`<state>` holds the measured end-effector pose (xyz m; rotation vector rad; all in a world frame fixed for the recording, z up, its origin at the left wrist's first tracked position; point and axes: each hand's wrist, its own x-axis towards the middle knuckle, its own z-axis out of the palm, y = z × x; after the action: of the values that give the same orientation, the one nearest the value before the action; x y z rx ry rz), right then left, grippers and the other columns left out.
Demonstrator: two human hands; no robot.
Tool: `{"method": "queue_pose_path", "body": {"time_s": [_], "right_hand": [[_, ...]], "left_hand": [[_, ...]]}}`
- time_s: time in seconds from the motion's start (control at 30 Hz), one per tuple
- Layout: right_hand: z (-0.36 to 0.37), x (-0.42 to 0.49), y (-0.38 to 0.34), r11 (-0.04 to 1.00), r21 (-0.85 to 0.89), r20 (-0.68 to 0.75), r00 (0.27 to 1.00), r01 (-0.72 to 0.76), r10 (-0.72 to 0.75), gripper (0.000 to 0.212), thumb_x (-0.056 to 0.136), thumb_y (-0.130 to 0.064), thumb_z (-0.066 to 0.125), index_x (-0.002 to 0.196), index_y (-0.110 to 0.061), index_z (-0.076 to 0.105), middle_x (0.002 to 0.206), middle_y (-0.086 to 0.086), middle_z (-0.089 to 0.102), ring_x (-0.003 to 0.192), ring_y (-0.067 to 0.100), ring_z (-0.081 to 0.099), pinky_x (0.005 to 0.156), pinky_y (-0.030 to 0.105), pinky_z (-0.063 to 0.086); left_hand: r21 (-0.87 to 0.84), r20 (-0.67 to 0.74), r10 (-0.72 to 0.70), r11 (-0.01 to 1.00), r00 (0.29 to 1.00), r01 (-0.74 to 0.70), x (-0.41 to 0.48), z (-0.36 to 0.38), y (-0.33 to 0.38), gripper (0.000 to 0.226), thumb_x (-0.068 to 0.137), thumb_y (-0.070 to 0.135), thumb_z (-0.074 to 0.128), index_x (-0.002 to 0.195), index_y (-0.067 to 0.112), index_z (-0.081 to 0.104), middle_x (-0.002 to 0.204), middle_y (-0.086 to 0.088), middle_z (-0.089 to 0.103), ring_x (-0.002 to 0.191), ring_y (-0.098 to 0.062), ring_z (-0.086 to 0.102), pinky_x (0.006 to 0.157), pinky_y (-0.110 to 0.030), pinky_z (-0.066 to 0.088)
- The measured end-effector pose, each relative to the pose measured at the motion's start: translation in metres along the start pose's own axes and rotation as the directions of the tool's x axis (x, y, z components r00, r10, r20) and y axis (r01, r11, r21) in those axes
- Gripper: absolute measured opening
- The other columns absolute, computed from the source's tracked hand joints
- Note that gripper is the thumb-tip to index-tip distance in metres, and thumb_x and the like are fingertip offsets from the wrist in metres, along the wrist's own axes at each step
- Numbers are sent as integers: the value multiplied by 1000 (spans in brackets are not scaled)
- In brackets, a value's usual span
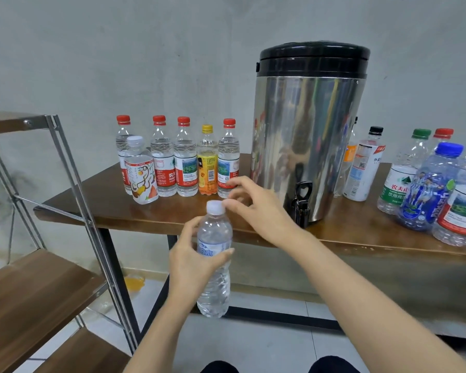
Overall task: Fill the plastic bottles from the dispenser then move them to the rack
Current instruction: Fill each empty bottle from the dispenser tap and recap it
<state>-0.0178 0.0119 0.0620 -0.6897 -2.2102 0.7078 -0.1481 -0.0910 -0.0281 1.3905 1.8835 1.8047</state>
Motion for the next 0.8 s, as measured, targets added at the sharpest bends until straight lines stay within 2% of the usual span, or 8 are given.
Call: {"method": "queue_pose_path", "body": {"time_s": [0.1, 0.2, 0.33, 0.47, 0.57, 0.63, 0.8], "right_hand": [[28, 11, 28, 989, -146, -147, 989, -33, 12, 33, 98, -42, 53, 127, -28, 55, 119, -9, 61, 108, 13, 53, 90, 39, 49], [49, 24, 48, 935, -338, -167, 984, -110, 55, 34, 102, -40, 46, 130, -24, 54, 128, -5, 58, 116, 18, 48, 89, 33, 44], [71, 47, 64, 820, -564, -78, 995, -98, 65, 37, 104, -40, 40, 132, -20, 53, 133, -1, 57, 119, 21, 46, 90, 34, 43], [83, 67, 79, 766, -630, -33, 990, -129, 140, 39, 105, -44, 34, 130, -21, 53, 133, 0, 56, 121, 23, 46, 93, 39, 42], [92, 72, 92, 747, -643, -49, 982, -172, 184, 41, 105, -46, 32, 129, -22, 54, 131, -1, 58, 119, 23, 48, 92, 39, 42], [96, 73, 98, 745, -644, -71, 984, -172, 165, 40, 105, -46, 33, 127, -22, 56, 127, -1, 59, 116, 24, 49, 90, 39, 42], [102, 74, 102, 748, -647, -116, 989, -147, 94, 35, 104, -41, 38, 120, -20, 60, 118, -1, 64, 108, 23, 54, 81, 37, 46]], "left_hand": [[-32, -97, -12, 999, 995, 9, 29, -16, 7, 79, 56, 21, 94, 122, 35, 52, 112, 18, 62, 104, -9, 63, 88, -26, 52], [-24, -213, 17, 999, 977, -23, 71, -33, 24, 78, 59, 24, 93, 125, 32, 54, 106, 22, 58, 100, -7, 59, 89, -28, 52], [-10, -328, 62, 998, 943, -69, 128, -45, 42, 80, 65, 25, 91, 134, 24, 51, 112, 13, 57, 103, -8, 57, 81, -17, 48], [27, -369, 71, 997, 927, -66, 168, -41, 35, 82, 69, 25, 89, 139, 20, 46, 131, 0, 58, 110, -9, 53, 81, -5, 43], [122, -370, 95, 991, 924, -53, 181, -35, 12, 79, 71, 29, 88, 138, 21, 47, 133, 1, 58, 118, -16, 55, 94, -24, 46], [139, -385, 95, 989, 918, -44, 187, -32, -5, 79, 71, 31, 87, 138, 22, 47, 135, 2, 57, 122, -17, 54, 100, -31, 47], [181, -367, 143, 980, 919, -80, 190, -23, -26, 87, 78, 33, 82, 150, 21, 35, 151, 3, 43, 138, -14, 41, 107, -25, 35]]}}
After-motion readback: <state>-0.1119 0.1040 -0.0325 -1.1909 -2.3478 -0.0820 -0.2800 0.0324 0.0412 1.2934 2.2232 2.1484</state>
